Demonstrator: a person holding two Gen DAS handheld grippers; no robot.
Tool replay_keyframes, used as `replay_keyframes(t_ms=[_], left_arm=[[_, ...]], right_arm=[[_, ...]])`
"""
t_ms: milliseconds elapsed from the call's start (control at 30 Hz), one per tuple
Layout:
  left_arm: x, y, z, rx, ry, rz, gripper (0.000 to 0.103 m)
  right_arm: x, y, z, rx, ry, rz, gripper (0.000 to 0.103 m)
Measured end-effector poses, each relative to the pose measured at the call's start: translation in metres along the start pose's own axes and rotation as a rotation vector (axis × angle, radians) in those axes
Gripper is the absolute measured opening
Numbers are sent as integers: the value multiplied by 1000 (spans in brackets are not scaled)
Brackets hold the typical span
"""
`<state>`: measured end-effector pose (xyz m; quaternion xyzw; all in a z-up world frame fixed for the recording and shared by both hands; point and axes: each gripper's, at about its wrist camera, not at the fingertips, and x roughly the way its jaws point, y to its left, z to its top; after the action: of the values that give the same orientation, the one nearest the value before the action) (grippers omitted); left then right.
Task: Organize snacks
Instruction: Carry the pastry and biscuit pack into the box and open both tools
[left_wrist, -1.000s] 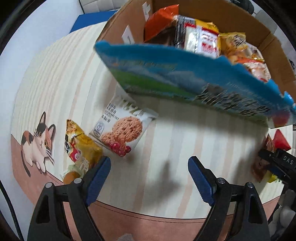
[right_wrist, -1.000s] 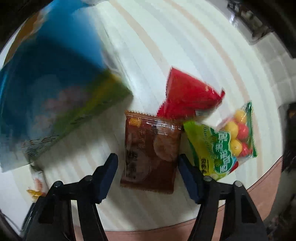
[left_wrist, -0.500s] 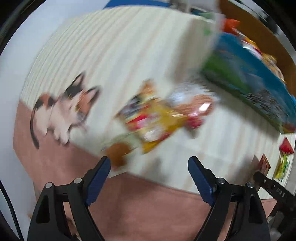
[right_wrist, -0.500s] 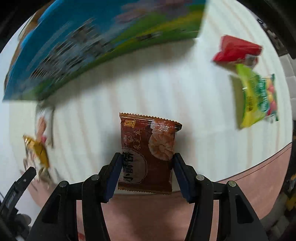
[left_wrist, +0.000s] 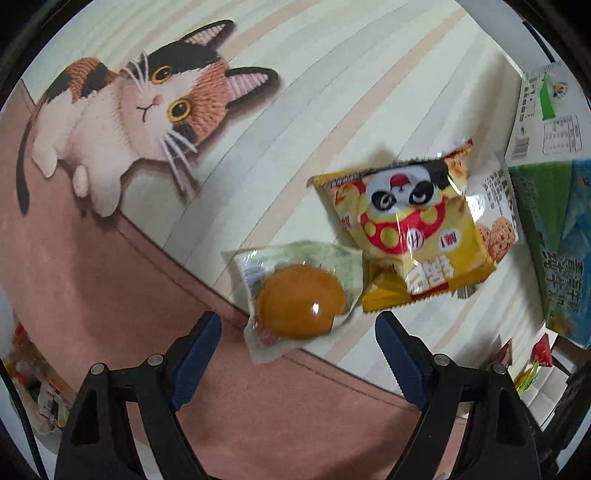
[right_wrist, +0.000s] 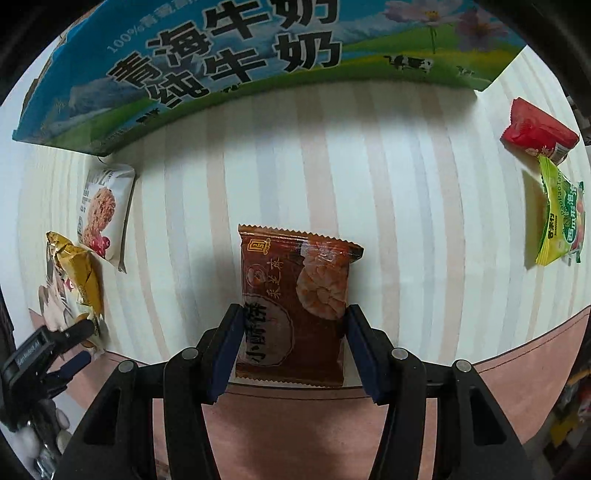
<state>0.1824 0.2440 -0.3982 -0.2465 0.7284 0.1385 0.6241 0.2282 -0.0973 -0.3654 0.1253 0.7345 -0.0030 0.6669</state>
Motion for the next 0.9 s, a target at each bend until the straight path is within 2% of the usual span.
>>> replay_keyframes(t_ms=[33, 67, 100, 300, 467, 700, 900], left_arm=[[1, 1, 2, -2, -7, 1, 76], [2, 4, 9, -4, -9, 1, 61], [3, 4, 10, -2, -5, -5, 55], [3, 0, 11, 31, -50, 29, 51], [-3, -16, -10, 66, -58, 50, 50], [-29, -36, -47, 174, -82, 24, 50], [-73, -94, -82, 337, -117, -58, 50]], right_arm=[[5, -8, -6, 1, 1, -1, 59], [7, -7, -7, 3, 4, -1, 59], [8, -6, -7, 5, 5, -2, 59], [17, -9, -13, 3, 11, 0, 59], [16, -14, -24, -4, 9, 10, 59], [-10, -26, -37, -35, -16, 37, 59], [-55, -33, -44, -59, -55, 99, 59]])
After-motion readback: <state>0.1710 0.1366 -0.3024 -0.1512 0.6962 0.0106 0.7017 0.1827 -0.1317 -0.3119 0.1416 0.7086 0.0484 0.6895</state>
